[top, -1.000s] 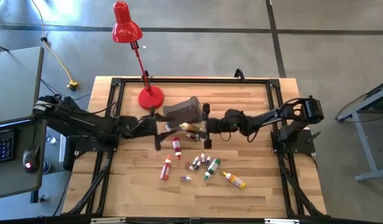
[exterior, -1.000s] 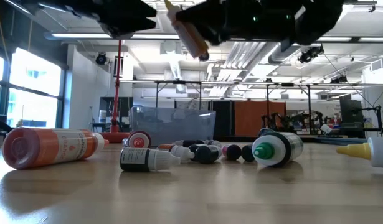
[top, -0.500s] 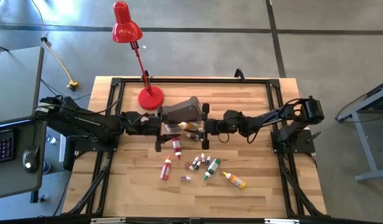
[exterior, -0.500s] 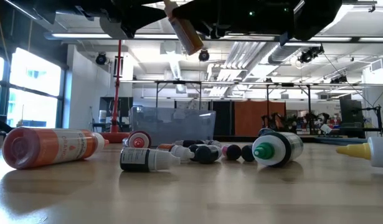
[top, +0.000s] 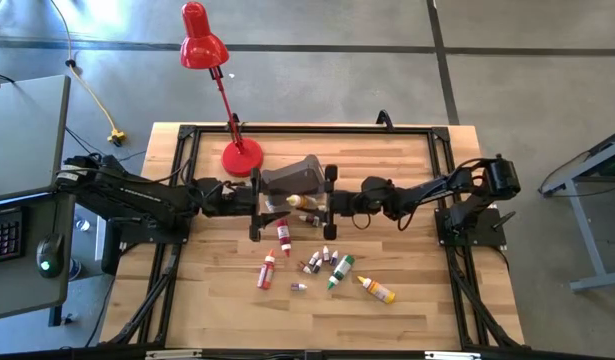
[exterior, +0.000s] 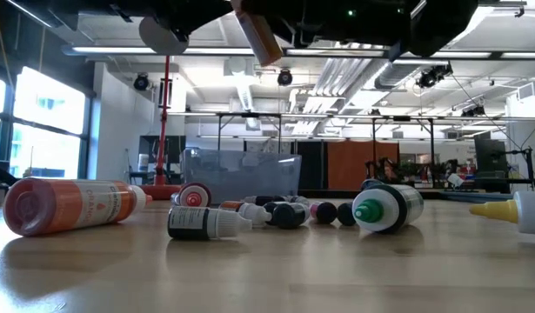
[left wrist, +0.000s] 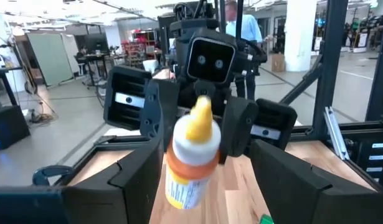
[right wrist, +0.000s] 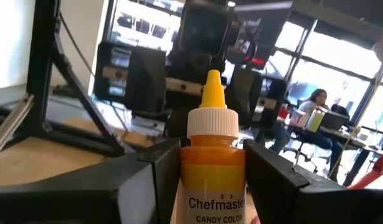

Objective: Pick & Place food coloring
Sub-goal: Put the top large yellow food coloring bottle into the bin

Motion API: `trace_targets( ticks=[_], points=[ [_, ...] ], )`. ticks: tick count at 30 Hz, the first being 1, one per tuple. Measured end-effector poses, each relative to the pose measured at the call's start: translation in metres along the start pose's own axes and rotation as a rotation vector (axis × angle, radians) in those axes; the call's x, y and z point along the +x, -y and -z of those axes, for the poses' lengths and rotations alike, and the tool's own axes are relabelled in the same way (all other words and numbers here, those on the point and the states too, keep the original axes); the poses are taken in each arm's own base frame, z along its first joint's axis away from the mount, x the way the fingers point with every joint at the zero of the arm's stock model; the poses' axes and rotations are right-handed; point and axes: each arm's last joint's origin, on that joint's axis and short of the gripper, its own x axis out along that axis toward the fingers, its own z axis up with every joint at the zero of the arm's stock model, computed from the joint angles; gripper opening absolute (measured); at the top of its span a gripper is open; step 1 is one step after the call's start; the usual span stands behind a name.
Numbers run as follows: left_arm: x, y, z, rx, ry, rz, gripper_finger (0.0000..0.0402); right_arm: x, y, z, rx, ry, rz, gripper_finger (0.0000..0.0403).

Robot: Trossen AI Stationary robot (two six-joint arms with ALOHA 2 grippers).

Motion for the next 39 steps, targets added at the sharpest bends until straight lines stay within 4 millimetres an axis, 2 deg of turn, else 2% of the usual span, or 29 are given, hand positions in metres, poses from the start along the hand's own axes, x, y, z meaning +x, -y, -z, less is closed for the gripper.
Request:
trace_targets(
  ticks=[7,18,28,39],
  points=[
    [0.005,0.001,0.0,0.018,0.051,-0.01,0.0238,0.0,0.001,-0.005,0.022,0.06,-0.015,0.0154],
    [0.031,0.006,0.004,0.037,0.033,-0.013,0.0238,-0.001,-0.001,-0.003,0.037,0.04,-0.044,0.0154],
    [0.032,0.005,0.0,0.065,0.039,-0.039,0.02,0.0,-0.001,-0.004,0.027,0.05,-0.044,0.0154],
    [0.032,0.005,0.0,0.068,0.034,-0.033,0.0196,0.0,-0.001,-0.002,0.018,0.034,-0.046,0.016]
  ],
)
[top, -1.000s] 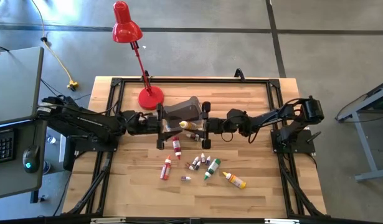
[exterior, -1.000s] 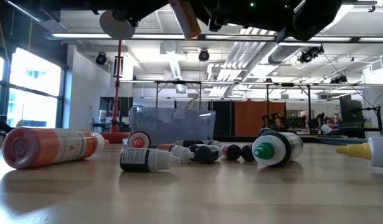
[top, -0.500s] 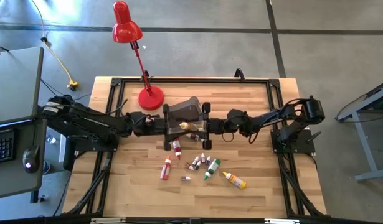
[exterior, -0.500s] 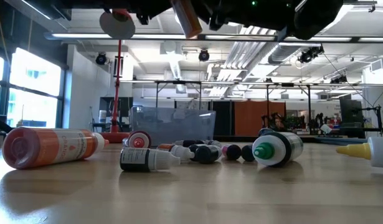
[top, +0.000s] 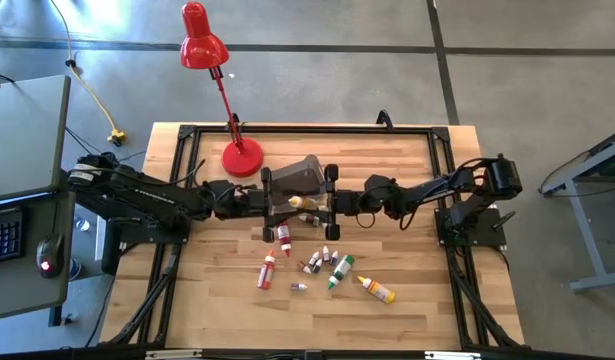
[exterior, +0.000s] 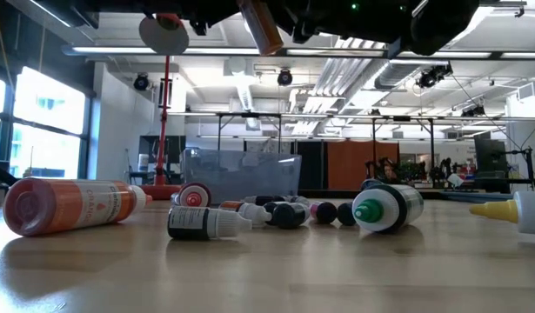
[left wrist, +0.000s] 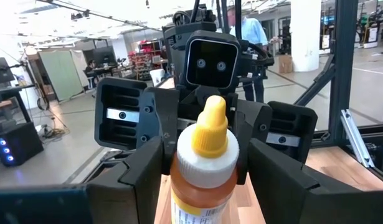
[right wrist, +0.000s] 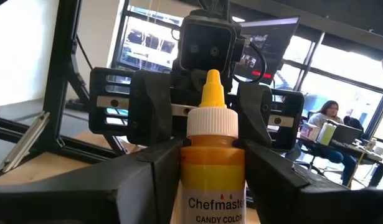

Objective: Pick & Place food coloring
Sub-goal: Put the top large yellow food coloring bottle into the bin

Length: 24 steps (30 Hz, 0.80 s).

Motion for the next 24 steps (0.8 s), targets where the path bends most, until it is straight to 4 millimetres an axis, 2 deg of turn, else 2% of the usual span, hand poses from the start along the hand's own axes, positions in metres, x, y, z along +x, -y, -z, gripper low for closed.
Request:
trace_targets(
  ticks=[7,15,24],
  points=[
    [-0.0001,0.0002,0.0014,0.002,-0.01,0.002,0.0195,-0.0001,-0.0003,0.0023,-0.002,-0.028,0.007,0.0174],
    [-0.0002,0.0004,0.0015,0.002,-0.01,0.007,0.0194,-0.0003,0.0005,0.0047,-0.025,-0.064,0.045,0.0148],
    [-0.0002,-0.0003,0.0018,0.029,-0.017,-0.029,0.0199,-0.0002,0.0007,0.0051,-0.029,-0.066,0.045,0.015]
  ],
)
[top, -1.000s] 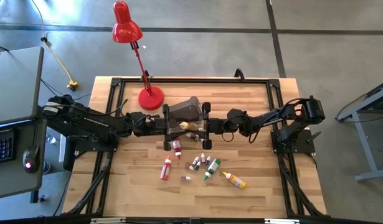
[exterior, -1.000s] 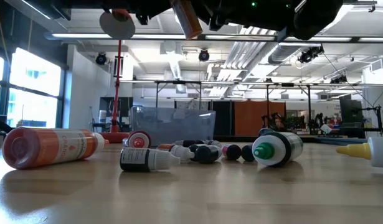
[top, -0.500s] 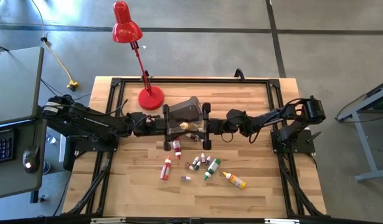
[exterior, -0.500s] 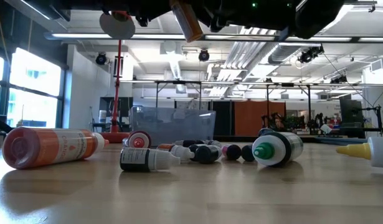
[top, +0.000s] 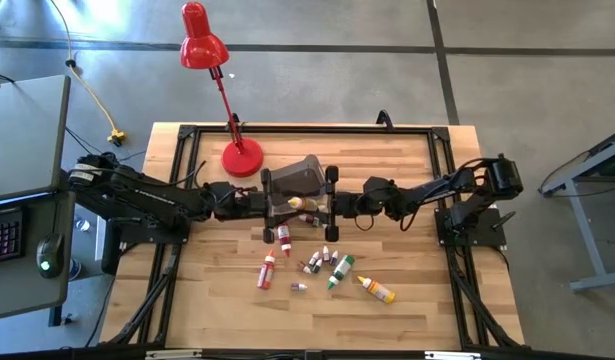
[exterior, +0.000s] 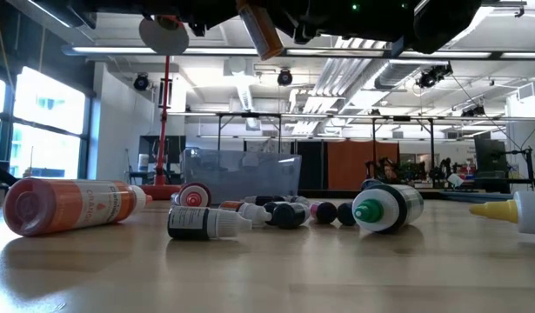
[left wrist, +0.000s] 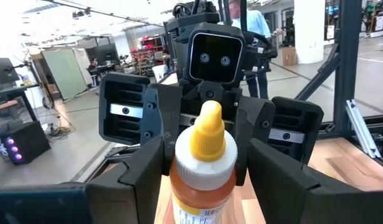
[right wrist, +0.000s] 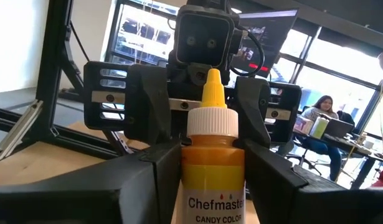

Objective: Pick & Place food coloring
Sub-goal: Put the top large yellow food coloring bottle into the bin

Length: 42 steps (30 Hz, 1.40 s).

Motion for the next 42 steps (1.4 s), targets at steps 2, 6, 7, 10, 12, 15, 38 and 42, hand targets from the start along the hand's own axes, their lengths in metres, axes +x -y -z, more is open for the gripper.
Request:
trace_targets(
  ticks=[2,6,7,10,12,15,38,42],
  points=[
    [0.0,0.0,0.0,0.003,0.002,0.002,0.0207,0.0,0.0,0.0,0.0,-0.001,0.004,0.0146],
    [-0.002,-0.002,-0.002,0.045,-0.002,-0.03,0.0218,0.001,0.001,0.0,0.005,-0.003,0.022,0.0143],
    [-0.002,-0.002,-0.002,0.054,-0.007,-0.044,0.0219,0.001,0.001,0.0,0.004,-0.005,0.022,0.0145],
    [-0.004,-0.004,-0.005,0.076,-0.009,-0.063,0.022,0.001,0.002,0.0,0.006,-0.006,0.032,0.0153],
    [-0.004,-0.005,-0.01,0.069,0.021,-0.069,0.0221,0.001,0.001,0.004,0.001,-0.037,0.033,0.0155],
    [-0.004,-0.006,-0.01,0.07,0.017,-0.066,0.0221,0.0,0.0,0.009,-0.025,-0.084,0.053,0.0156],
    [-0.005,-0.004,-0.005,0.077,-0.015,-0.034,0.0176,-0.002,-0.003,-0.008,-0.045,-0.019,0.08,0.0157],
    [-0.005,-0.004,-0.005,0.078,-0.017,-0.031,0.0139,-0.002,-0.003,-0.009,-0.052,-0.012,0.08,0.0155]
  ],
)
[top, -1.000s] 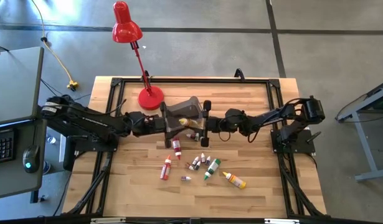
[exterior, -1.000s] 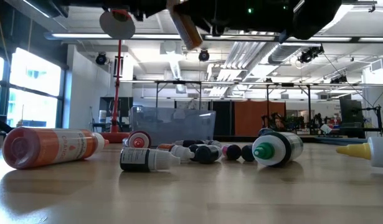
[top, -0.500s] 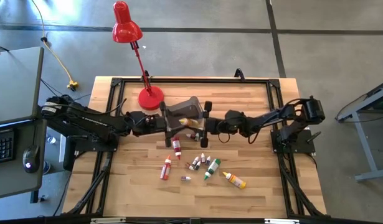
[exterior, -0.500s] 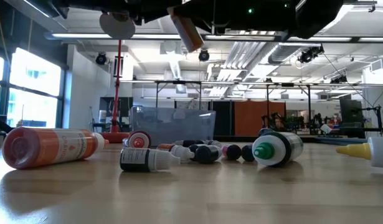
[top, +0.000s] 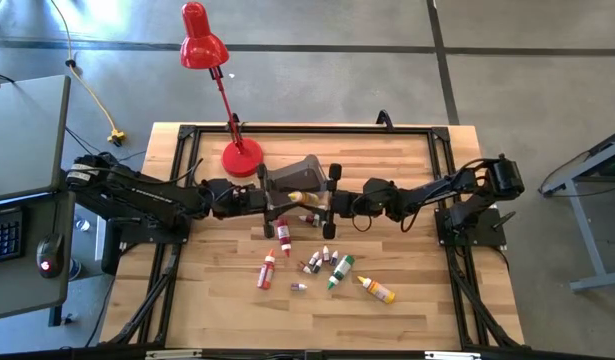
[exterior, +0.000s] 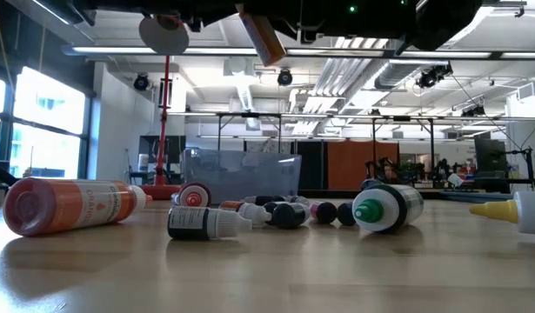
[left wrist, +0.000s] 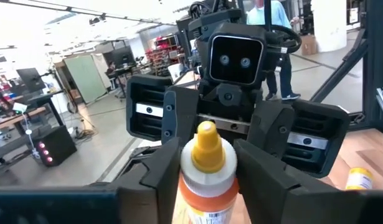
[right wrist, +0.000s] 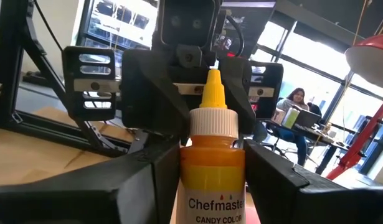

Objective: Pick & Place food coloring
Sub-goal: Put the top large yellow food coloring bottle into the bin

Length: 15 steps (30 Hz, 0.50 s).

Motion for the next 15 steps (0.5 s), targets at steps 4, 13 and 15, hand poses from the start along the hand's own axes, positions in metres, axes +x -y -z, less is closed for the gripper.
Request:
trace_targets(
  ticks=[4,13,15],
  points=[
    [0.0,0.0006,0.0,-0.002,0.005,0.02,0.0124,-0.0001,-0.0001,-0.0002,-0.003,0.003,0.0,0.0153],
    [0.0,0.0008,-0.0001,-0.001,0.007,0.026,0.0132,-0.0002,0.0001,-0.0014,-0.002,0.018,-0.003,0.0155],
    [0.0,0.0007,-0.0002,-0.001,0.009,0.025,0.0132,-0.0001,0.0002,-0.0013,-0.002,0.015,0.001,0.0156]
  ],
)
